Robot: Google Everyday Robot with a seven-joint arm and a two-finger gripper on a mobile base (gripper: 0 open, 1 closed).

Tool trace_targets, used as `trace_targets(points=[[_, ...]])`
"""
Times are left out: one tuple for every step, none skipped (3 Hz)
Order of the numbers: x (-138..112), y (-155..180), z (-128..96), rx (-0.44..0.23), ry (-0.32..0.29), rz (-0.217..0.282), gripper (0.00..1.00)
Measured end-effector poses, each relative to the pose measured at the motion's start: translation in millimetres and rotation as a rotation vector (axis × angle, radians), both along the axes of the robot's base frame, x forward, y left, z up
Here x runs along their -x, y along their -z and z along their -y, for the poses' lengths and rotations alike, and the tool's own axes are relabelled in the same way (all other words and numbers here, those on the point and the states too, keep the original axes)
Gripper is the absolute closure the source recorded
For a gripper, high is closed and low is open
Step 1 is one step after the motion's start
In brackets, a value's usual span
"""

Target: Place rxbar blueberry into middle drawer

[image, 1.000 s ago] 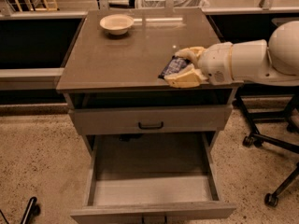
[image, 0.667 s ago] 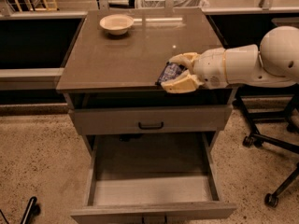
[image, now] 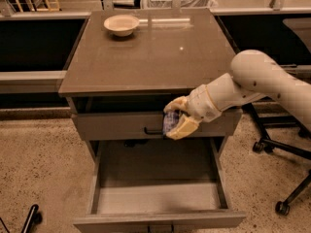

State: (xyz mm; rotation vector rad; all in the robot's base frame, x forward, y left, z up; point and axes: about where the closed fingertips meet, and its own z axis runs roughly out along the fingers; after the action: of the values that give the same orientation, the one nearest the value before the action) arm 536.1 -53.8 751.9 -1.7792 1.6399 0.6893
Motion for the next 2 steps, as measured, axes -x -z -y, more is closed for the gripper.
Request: trace_targets(points=[[7.3, 19.8, -0.3, 0.078, -0.094, 0.046, 1.0], [6.9, 21.0, 0.3, 0.083, -0.099, 0.052, 1.0]])
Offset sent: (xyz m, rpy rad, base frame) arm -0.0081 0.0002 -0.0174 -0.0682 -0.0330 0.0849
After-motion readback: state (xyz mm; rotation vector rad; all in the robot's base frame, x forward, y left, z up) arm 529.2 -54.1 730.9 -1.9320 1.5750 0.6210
